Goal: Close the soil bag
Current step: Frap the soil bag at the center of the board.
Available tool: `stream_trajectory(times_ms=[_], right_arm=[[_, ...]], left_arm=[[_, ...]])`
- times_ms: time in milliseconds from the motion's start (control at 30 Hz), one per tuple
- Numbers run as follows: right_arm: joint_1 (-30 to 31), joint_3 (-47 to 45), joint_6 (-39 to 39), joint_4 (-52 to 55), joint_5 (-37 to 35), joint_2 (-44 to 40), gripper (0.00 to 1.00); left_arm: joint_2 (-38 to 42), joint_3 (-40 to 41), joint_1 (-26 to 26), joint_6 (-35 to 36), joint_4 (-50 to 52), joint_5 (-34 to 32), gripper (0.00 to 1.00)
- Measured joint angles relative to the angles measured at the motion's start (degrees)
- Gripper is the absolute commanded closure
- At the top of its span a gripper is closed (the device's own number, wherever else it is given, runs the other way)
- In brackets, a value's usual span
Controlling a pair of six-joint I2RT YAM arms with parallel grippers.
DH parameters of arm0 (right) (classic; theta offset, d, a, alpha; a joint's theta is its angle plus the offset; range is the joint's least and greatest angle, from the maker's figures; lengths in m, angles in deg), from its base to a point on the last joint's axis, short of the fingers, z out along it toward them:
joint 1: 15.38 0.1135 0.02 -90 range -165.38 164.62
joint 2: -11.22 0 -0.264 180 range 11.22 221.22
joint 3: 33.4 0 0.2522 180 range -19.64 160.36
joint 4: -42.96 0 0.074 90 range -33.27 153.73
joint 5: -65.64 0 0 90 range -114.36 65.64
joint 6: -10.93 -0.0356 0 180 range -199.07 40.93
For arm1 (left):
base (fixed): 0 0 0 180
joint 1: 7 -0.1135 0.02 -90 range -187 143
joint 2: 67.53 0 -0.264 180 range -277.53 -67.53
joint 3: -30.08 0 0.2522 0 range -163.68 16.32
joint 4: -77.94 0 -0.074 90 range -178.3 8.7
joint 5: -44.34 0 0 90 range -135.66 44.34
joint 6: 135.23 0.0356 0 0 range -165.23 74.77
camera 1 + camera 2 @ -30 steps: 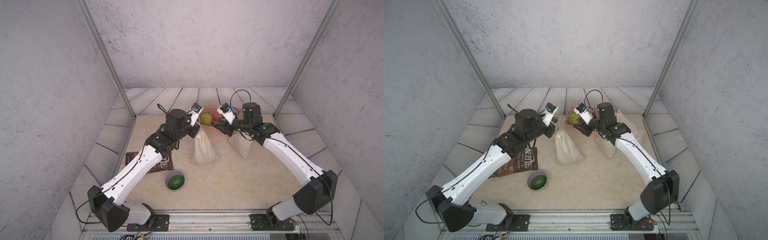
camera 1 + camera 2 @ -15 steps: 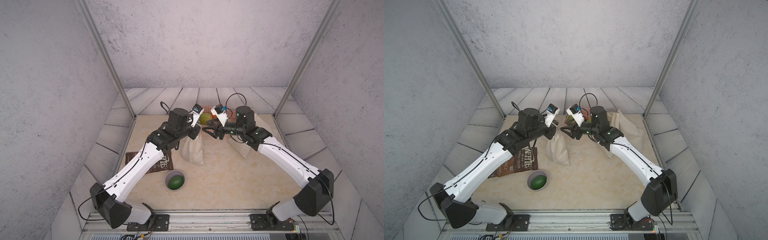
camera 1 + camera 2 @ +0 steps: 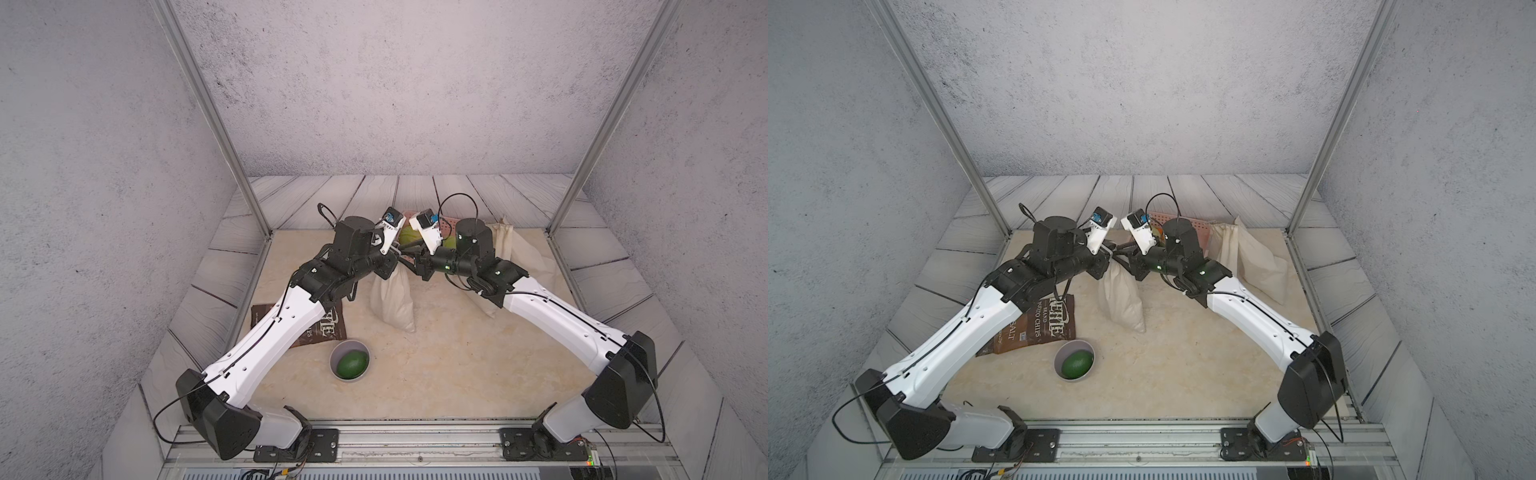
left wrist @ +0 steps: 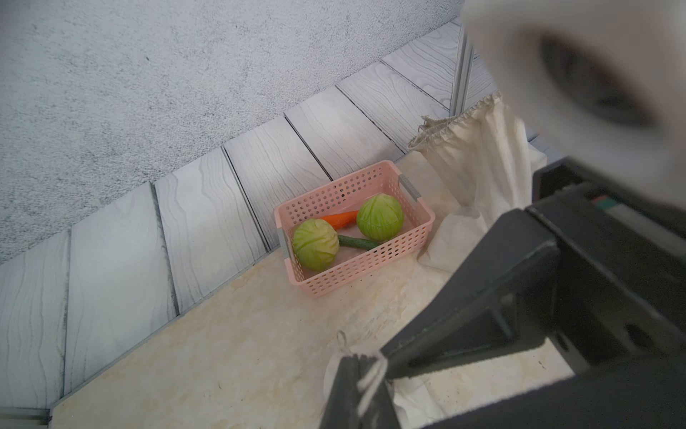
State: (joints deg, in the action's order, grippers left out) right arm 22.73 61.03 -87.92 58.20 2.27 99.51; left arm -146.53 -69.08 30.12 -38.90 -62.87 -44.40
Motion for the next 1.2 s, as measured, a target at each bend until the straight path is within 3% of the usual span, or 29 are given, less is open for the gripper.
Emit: stream_trajectory(times_ms=[200, 333, 400, 600, 867, 1200], right_arm=[[0.7, 0.2, -0.9, -0.4, -3.2, 2.0, 0.71], [1.1, 0.7, -0.7, -0.7, -5.2, 4.0, 0.88], [1.6, 0.9, 0.2, -0.5, -6.1, 4.5, 0.91], [2.6, -0.3, 5.8, -2.6, -9.6, 5.1, 0.90], [2.3, -6.7, 9.3, -11.3, -10.9, 5.9, 0.81], [0.8, 2.1, 14.5, 5.1, -10.9, 1.6, 0.86]], left_arm=[[0.1, -1.3, 0.0, -0.8, 1.2, 1.0, 1.00], [0.1, -1.6, 0.0, -1.7, 2.9, 1.2, 1.00], [0.1, -1.9, -0.1, -2.3, 4.5, 0.6, 1.00], [-0.5, -6.9, -0.9, -4.2, 11.9, -3.3, 1.00], [-0.8, -7.7, -3.6, -7.1, 16.4, -0.8, 1.00], [1.0, -9.3, -3.9, -8.8, 13.8, 1.8, 1.00]])
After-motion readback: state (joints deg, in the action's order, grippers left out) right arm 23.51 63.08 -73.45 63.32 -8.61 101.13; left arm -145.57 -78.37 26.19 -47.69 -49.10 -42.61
